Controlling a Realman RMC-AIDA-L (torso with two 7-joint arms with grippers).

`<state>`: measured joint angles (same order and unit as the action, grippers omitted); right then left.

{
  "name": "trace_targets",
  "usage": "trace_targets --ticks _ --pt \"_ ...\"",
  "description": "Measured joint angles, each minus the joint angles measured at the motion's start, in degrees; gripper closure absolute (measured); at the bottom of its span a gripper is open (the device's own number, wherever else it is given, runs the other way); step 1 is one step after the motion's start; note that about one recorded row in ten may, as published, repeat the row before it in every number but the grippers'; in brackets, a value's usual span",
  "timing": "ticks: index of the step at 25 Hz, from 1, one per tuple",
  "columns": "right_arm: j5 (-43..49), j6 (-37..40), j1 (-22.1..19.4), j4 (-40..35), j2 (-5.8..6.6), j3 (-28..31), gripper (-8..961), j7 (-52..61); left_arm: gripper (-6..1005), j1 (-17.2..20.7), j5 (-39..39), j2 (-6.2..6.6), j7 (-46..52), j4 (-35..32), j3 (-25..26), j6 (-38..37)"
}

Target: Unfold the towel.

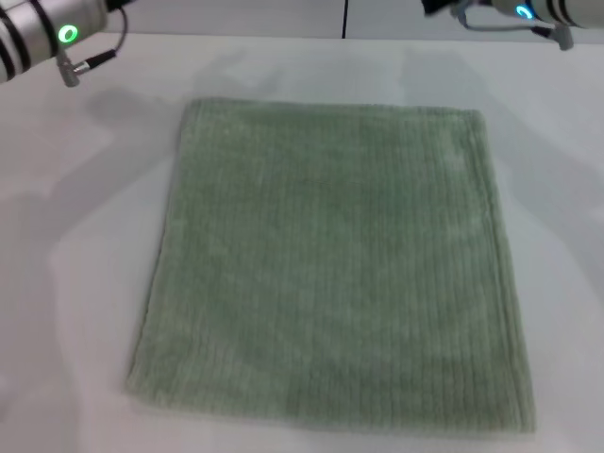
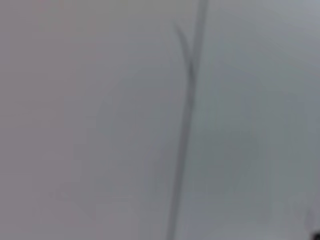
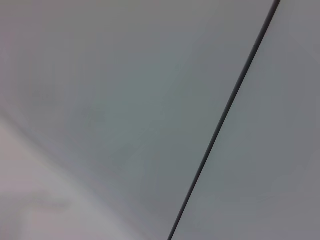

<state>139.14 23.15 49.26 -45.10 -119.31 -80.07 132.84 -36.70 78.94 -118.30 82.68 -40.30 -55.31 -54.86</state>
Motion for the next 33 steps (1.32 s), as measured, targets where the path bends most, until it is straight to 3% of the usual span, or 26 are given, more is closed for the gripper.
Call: trace_targets --ticks 3,4,5,6,9,12,15,18,19,23,24,29,33 --pt "-4.61 -14.32 -4.00 -1.40 0.01 -8.99 946 0.19 245 -0.40 -8.29 0.03 -7.14 5.57 2.84 0.31" --pt "-5.54 -25.32 -6.56 -1.26 -0.01 -15.26 945 1.69 245 -0.57 -12.59 0.05 -10.75 8.17 4.21 0.38" --pt "-5.54 -25.32 -6.56 -1.26 -0.01 -15.26 944 1.69 245 -0.67 -14.90 0.05 -12.79 9.65 4.91 0.38" --pt "-5.59 -30.68 -7.80 -0.83 -0.01 -18.43 943 2.94 245 -0.67 -14.90 0.05 -12.79 9.65 4.91 0.38" --pt "-5.16 -47.51 -11.04 2.64 -0.02 -26.49 940 8.73 245 -0.94 -24.92 -0.07 -22.14 14.68 6.01 0.73" --pt "-5.15 -61.44 -13.45 7.69 -0.08 -30.50 937 15.81 245 -1.09 -26.75 -0.12 -24.06 15.68 6.06 0.85" --pt "-5.40 -71.87 -16.20 13.12 -0.22 -31.26 934 23.13 245 -2.41 -39.36 -0.38 -38.03 22.59 6.18 0.89" --pt "-6.42 -76.12 -18.84 16.63 -0.23 -30.71 931 26.71 245 -3.04 -44.25 -0.51 -43.32 25.31 6.19 0.65" --pt "-8.08 -76.79 -20.31 18.48 -0.18 -30.57 930 27.67 245 -3.73 -50.20 -0.66 -49.21 28.39 6.19 0.46" --pt "-9.44 -77.66 -22.15 21.65 0.01 -29.71 926 30.62 245 -4.61 -54.48 -0.71 -55.81 31.51 6.19 0.39" --pt "-9.51 -78.20 -23.02 23.58 0.11 -28.36 925 32.59 245 -4.61 -54.48 -0.71 -55.81 31.51 6.19 0.39" --pt "-9.51 -78.45 -23.98 26.72 0.26 -26.34 742 33.09 245 -5.34 -55.50 -0.79 -60.85 34.24 6.18 0.38" --pt "-9.28 -78.71 -24.03 27.50 0.38 -25.57 742 33.09 245 -5.01 -55.57 -0.79 -60.70 35.00 6.25 0.48"
